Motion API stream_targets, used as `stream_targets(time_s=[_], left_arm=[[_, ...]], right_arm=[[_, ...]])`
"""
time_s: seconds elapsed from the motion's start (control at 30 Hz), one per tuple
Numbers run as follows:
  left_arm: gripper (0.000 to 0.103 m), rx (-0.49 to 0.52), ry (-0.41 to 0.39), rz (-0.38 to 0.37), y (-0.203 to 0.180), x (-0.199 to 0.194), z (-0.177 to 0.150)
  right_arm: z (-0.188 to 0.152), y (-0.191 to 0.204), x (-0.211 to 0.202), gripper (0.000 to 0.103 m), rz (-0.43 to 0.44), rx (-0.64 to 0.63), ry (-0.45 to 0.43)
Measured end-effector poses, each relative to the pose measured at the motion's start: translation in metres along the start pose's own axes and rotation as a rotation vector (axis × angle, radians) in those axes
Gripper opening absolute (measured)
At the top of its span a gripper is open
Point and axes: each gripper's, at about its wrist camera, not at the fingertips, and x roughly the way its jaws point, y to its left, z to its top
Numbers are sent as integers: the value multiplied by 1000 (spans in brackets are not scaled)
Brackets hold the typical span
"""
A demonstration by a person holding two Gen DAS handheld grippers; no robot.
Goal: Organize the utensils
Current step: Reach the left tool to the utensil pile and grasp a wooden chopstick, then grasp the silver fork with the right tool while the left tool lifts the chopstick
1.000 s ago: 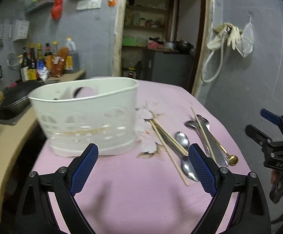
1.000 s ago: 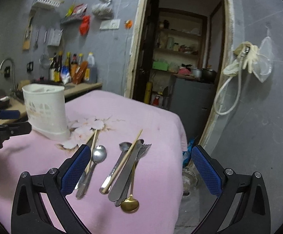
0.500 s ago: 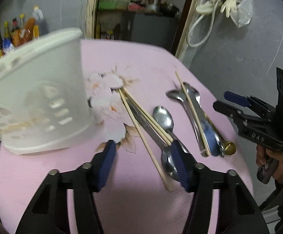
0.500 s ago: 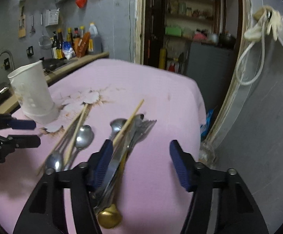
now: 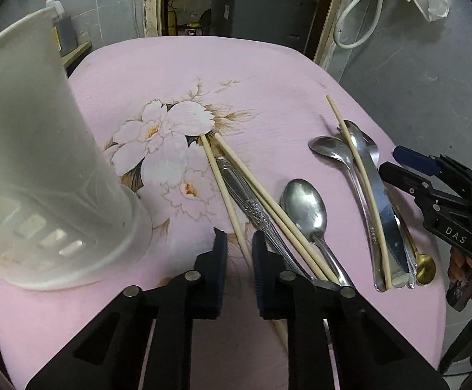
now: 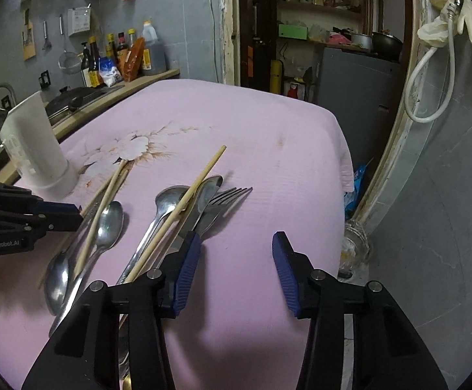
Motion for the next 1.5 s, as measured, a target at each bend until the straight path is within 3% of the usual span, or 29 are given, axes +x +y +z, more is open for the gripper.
stream_targets(time_s=[0.33, 0.6, 0.7, 0.77, 0.87, 1.03, 1.23, 1.5], left_arm=[[9, 18, 10, 24, -2, 16, 6], [9, 18, 13, 26, -5, 19, 11], [6, 12, 17, 28, -6, 17, 10], [4, -7, 21, 18, -3, 14, 8], [3, -41, 29, -6, 3, 10, 5], [3, -43, 26, -14, 4, -3, -8], [3, -47, 24, -43, 7, -22, -28], [3, -76, 1, -85, 22, -52, -60]], right_arm=[[9, 5, 12, 44, 25, -18, 28], [13, 16, 23, 44, -7, -71, 46], [12, 12, 21, 32, 20, -52, 44], [9, 13, 16, 17, 37, -41, 37], [6, 14, 10, 8, 43, -25, 20], [0, 8, -2, 6, 73, 22, -4], [-16, 15, -17, 5, 184, 55, -9], [-32, 46, -36, 4, 285, -3, -10]])
